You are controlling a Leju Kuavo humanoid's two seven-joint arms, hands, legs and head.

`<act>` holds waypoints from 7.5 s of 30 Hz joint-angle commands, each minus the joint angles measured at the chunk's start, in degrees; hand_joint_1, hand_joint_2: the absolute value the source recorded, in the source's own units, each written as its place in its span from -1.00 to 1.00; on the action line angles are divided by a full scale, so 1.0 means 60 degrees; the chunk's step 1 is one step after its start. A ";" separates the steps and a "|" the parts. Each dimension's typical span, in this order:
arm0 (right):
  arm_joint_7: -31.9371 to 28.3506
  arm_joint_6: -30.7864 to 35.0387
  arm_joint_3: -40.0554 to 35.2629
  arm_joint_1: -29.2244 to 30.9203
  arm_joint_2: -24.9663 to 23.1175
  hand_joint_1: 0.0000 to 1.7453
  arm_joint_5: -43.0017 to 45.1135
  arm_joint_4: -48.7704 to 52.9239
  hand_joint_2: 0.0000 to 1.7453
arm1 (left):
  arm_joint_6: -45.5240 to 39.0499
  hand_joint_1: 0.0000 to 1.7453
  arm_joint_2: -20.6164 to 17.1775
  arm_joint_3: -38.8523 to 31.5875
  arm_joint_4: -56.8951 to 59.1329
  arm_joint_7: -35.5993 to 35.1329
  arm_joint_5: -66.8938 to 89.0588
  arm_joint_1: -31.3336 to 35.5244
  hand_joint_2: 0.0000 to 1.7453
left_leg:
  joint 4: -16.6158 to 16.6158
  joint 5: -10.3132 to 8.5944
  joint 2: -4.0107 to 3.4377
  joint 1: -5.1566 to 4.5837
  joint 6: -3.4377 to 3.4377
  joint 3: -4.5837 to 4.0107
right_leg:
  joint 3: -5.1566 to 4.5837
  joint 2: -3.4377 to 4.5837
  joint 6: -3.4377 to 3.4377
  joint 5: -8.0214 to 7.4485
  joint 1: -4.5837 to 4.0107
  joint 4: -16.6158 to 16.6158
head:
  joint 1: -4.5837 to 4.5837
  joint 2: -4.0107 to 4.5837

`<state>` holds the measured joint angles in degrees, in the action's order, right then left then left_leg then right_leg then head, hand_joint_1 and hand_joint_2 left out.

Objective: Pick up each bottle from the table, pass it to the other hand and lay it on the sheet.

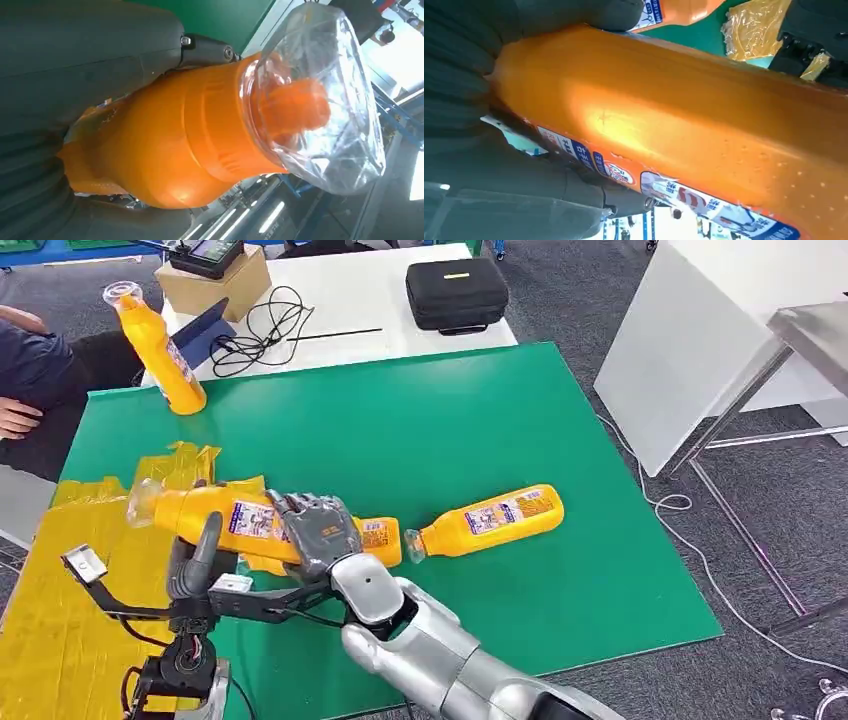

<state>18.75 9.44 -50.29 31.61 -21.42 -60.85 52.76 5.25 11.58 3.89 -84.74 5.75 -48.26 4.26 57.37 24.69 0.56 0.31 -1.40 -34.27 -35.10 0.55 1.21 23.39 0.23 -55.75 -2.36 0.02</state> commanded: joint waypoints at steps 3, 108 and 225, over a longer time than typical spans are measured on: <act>-0.0217 -0.0235 -0.0751 0.0001 0.0237 1.00 -0.0041 -0.0544 1.00 | 0.0072 1.00 -0.0023 0.0439 0.0589 -0.0064 0.0007 0.0821 1.00 | -0.0009 0.0000 0.0026 0.0002 0.0005 0.0022 | 0.0031 -0.0034 0.0000 0.0010 -0.0002 0.0008 | 0.0000 0.0000; -0.5023 0.0024 0.0973 -0.1819 0.3549 -1.00 0.6427 0.4094 -1.00 | -0.7541 -1.00 -0.2730 0.2908 1.0755 -0.0817 2.0308 0.5222 -1.00 | 0.0000 0.0007 0.0000 0.0027 0.0027 0.0042 | 0.0056 -0.0009 -0.0006 0.0016 -0.0001 -0.0002 | 0.0000 0.0000; -0.4293 0.1502 0.1986 0.0110 0.1343 1.00 0.4834 0.0852 1.00 | -0.1537 -1.00 -0.0627 0.0857 -0.0216 0.1708 0.1083 -0.0124 1.00 | 0.0008 0.0005 -0.0004 0.0028 0.0027 0.0017 | 0.0025 0.0005 -0.0008 0.0015 0.0003 -0.0015 | 0.0000 0.0000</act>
<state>-10.76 13.53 -35.54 29.16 -13.99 -28.24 59.43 -7.65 5.77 3.30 -93.57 19.78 -39.45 -3.71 57.37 24.64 0.56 0.51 -1.27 -34.33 -35.11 0.65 1.18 23.37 0.24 -55.75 -2.36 0.02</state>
